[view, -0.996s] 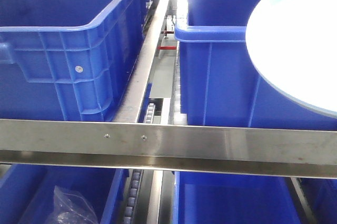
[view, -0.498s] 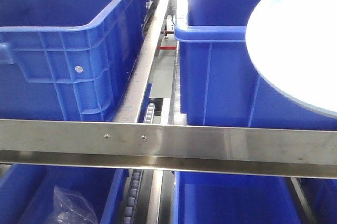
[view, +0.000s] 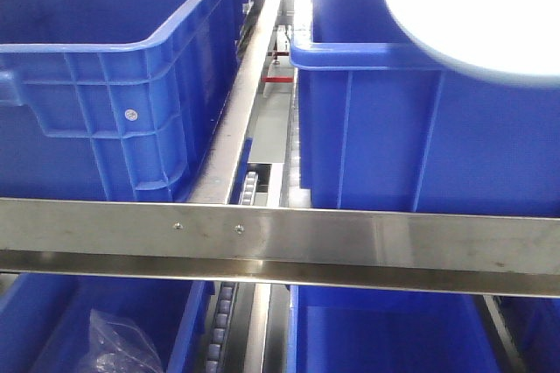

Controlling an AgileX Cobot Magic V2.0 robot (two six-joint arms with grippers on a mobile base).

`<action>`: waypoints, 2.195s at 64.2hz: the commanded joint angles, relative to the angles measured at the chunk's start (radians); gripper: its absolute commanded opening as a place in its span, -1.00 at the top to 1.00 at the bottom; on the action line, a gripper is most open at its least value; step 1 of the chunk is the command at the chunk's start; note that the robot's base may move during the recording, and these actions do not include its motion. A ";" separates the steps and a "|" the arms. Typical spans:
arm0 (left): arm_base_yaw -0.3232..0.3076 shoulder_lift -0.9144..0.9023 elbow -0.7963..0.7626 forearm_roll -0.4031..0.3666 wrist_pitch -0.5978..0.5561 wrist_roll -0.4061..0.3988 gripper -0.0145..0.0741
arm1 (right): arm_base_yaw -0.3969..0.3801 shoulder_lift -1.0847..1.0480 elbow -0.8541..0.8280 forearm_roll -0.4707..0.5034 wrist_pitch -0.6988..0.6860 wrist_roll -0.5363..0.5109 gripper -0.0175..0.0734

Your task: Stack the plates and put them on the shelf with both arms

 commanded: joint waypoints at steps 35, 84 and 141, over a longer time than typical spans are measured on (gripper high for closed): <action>0.002 -0.005 -0.028 -0.004 -0.078 -0.006 0.45 | -0.105 0.616 -0.525 -0.002 -0.278 -0.003 0.09; 0.002 -0.005 -0.028 -0.004 -0.078 -0.006 0.45 | -0.106 0.175 -0.189 -0.002 -0.252 -0.003 0.55; 0.002 -0.005 -0.028 -0.004 -0.079 -0.006 0.45 | -0.104 -0.234 0.158 -0.003 -0.185 -0.003 0.58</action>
